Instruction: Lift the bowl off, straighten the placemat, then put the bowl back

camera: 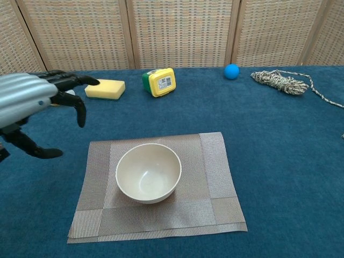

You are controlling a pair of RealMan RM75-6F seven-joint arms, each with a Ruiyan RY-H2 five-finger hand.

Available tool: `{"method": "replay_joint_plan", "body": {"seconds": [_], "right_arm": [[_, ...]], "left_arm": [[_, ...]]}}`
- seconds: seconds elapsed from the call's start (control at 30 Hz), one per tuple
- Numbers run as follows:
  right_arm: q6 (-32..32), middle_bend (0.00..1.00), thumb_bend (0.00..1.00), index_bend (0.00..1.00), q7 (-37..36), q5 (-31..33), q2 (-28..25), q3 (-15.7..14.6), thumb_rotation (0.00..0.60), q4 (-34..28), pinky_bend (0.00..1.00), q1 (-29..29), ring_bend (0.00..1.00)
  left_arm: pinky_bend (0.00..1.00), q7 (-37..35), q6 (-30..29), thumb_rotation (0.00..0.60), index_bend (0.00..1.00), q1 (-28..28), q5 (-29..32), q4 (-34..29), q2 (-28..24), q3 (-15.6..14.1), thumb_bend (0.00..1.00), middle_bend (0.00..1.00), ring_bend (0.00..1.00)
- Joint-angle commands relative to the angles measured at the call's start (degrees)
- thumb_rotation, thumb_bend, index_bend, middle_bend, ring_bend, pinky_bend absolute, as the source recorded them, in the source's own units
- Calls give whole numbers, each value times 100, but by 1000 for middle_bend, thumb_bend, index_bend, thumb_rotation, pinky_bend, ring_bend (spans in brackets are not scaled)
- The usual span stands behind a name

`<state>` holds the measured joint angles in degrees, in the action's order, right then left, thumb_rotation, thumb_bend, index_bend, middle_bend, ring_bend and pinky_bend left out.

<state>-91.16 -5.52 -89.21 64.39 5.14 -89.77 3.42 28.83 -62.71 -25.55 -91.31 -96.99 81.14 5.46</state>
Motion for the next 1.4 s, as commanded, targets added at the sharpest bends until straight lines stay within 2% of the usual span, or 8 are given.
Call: {"method": "replay_joint_plan", "body": {"seconds": [0.03, 0.57, 1.27, 1.33, 1.4], "right_arm": [[9, 0, 98, 0, -107, 50, -39, 29, 600, 15, 0, -5, 0], [-22, 0, 98, 0, -408, 108, -126, 74, 600, 15, 0, -44, 0], [-44, 0, 98, 0, -676, 123, -214, 102, 600, 9, 0, -71, 0], [-47, 0, 98, 0, -699, 116, -223, 100, 600, 5, 0, -74, 0], [-49, 0, 98, 0, -715, 107, -228, 98, 600, 2, 0, -75, 0]], "left_arm": [[0, 216, 207, 600, 433, -187, 147, 14, 237, 7, 199, 0, 0], [0, 801, 378, 600, 453, -393, 424, 27, 548, -242, 202, 0, 0], [0, 1393, 747, 600, 502, -831, 1085, 565, 1475, -238, 220, 0, 0], [0, 1413, 739, 600, 517, -853, 1127, 623, 1537, -239, 239, 0, 0], [0, 1376, 708, 600, 550, -865, 1133, 667, 1599, -244, 323, 0, 0]]}}
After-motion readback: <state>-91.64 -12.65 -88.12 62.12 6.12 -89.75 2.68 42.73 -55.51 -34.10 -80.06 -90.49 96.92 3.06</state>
